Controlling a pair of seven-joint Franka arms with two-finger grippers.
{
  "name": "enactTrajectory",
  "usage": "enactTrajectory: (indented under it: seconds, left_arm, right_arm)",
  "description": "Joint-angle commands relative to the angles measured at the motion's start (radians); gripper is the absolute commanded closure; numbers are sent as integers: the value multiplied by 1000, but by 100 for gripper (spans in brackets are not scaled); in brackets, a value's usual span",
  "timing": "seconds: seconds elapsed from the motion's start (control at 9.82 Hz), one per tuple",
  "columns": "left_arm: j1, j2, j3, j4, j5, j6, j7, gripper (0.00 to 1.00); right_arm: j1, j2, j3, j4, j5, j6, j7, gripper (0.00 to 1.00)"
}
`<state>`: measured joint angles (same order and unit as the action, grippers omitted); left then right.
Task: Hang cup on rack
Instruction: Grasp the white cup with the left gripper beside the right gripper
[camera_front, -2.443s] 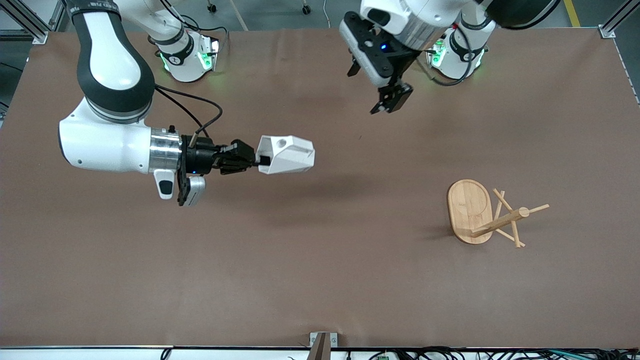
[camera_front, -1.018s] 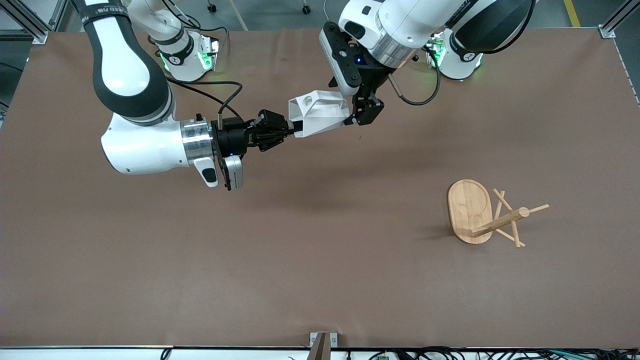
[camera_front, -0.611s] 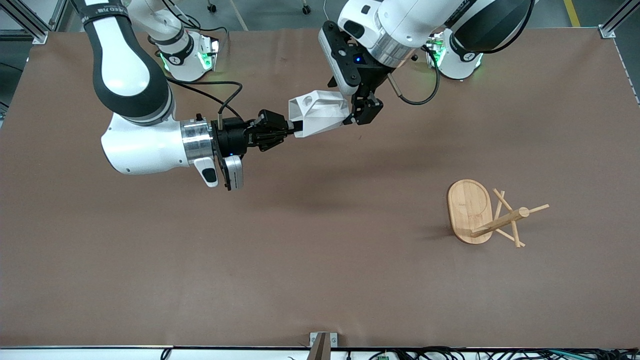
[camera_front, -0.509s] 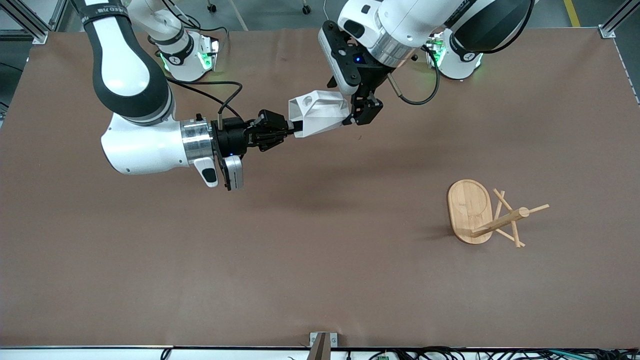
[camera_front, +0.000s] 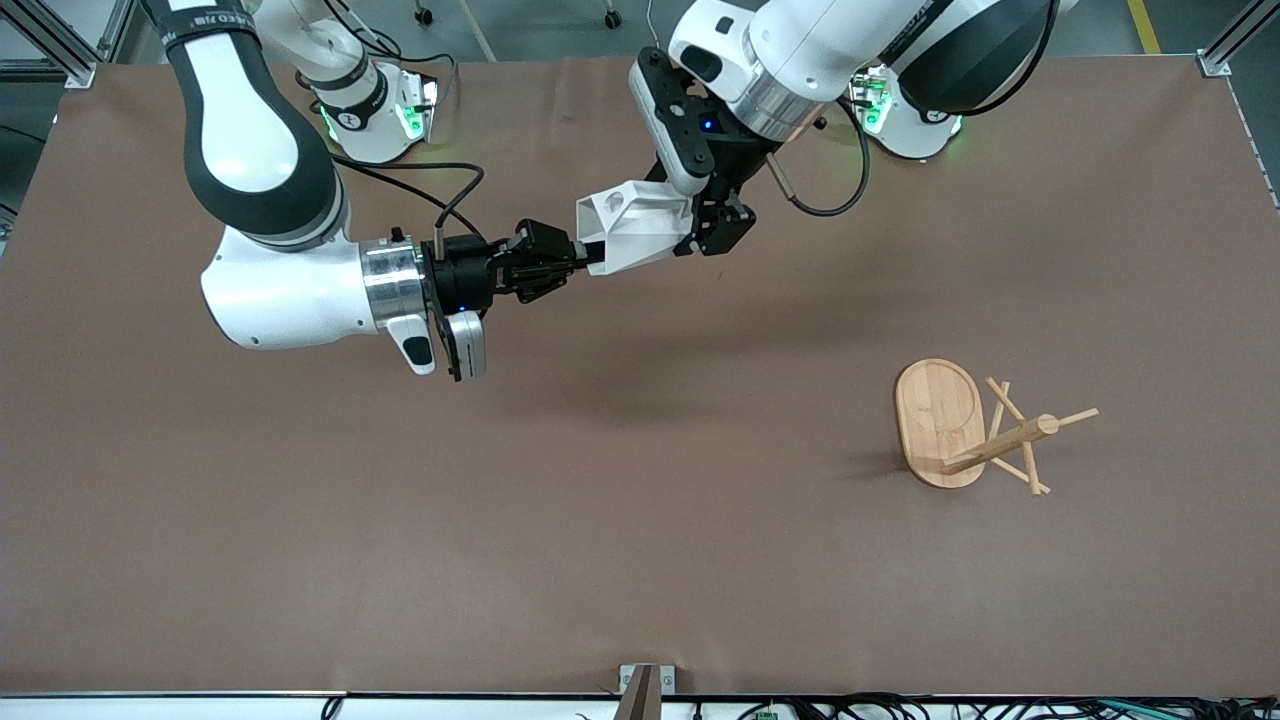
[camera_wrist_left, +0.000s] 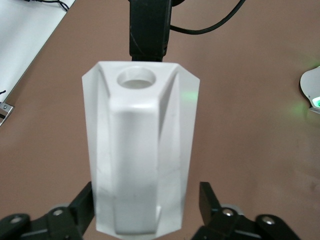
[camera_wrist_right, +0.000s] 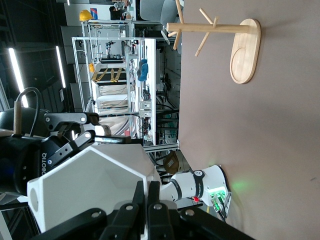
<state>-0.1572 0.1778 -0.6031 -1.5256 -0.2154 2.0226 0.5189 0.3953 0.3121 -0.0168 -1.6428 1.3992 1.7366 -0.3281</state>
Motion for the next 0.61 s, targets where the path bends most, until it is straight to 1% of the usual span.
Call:
enactTrajectory:
  seconds: [0.0, 0.1, 0.2, 0.31, 0.41, 0.51]
  left_arm:
    - [-8, 23, -3, -24, 8, 18, 12, 50]
    - [-8, 23, -3, -24, 8, 18, 6, 70]
    - [-8, 23, -3, -24, 8, 18, 3, 83]
    - [-8, 23, -1, -24, 8, 18, 1, 87]
    - [-2, 22, -1, -24, 27, 18, 1, 90]
    - [11, 17, -1, -24, 53, 16, -5, 90]
  right_arm:
    - [0, -4, -2, 6, 27, 3, -3, 98]
    - [-1, -4, -2, 6, 29, 1, -3, 97]
    - [-9, -4, -3, 9, 18, -2, -12, 43]
    - [-9, -4, -5, 18, 14, -2, -9, 0]
    - [-9, -5, -6, 20, 14, 1, -8, 0]
    - [-12, -7, -11, 21, 14, 3, -5, 0]
